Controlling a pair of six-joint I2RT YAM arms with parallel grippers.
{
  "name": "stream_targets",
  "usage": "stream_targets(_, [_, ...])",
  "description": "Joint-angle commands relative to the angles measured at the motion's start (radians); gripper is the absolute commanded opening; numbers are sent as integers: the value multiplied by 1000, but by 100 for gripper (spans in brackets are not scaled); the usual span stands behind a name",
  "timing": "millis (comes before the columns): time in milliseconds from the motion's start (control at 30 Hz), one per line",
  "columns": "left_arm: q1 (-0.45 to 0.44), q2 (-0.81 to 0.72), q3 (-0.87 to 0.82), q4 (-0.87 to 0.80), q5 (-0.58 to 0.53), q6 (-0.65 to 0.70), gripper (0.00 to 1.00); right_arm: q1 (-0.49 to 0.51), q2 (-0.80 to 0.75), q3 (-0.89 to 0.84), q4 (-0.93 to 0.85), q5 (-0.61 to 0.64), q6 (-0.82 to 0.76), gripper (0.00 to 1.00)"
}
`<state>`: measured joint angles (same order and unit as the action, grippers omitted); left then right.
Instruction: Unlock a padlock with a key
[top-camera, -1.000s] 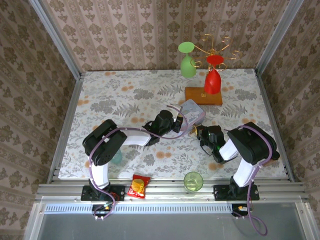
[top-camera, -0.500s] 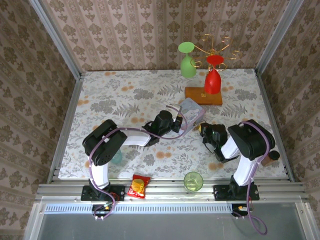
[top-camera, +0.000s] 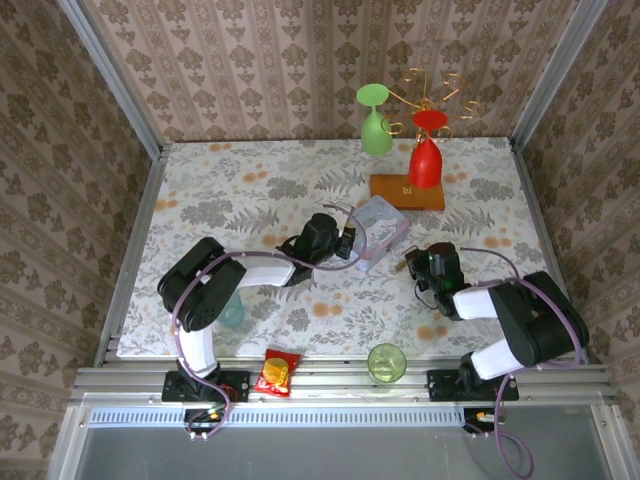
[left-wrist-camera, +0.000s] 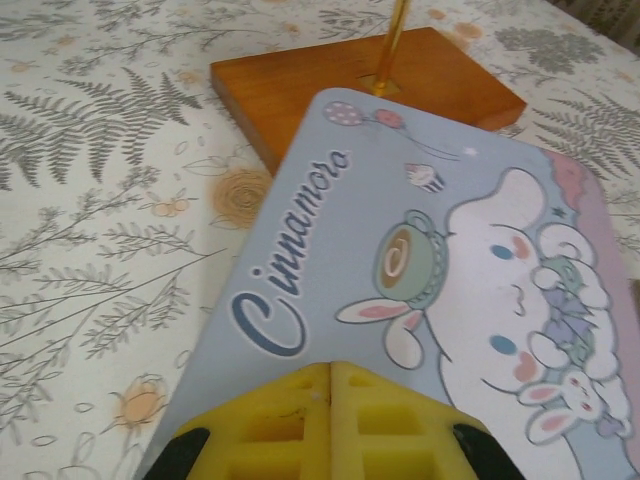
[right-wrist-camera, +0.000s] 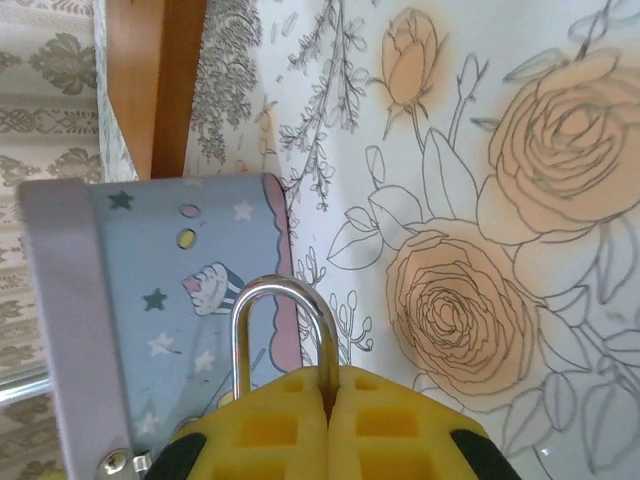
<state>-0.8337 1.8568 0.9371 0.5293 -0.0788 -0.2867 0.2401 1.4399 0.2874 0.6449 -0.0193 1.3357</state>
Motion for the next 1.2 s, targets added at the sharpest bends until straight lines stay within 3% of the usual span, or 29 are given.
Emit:
stream_targets(0, [62,73,-54,-356,-43,13,0,-13,-129,49,-259,20,-194,0])
stream_targets(233, [113,64,1,-407,-73,88,0,-24,-359,208,-764,33,-522,0])
stream_targets(433, [203,1,52,-420,-32,124,0,-29,-385,350,-1103,28,-718,0])
stream_targets(667, [201,-161,-26,-389,7,90,0,-29,-412,445,-1391,136,-836,0])
stream_targets(1167, [188,-387,-168,-394,38,24,2,5,-187,379,-1147,78,-784,0])
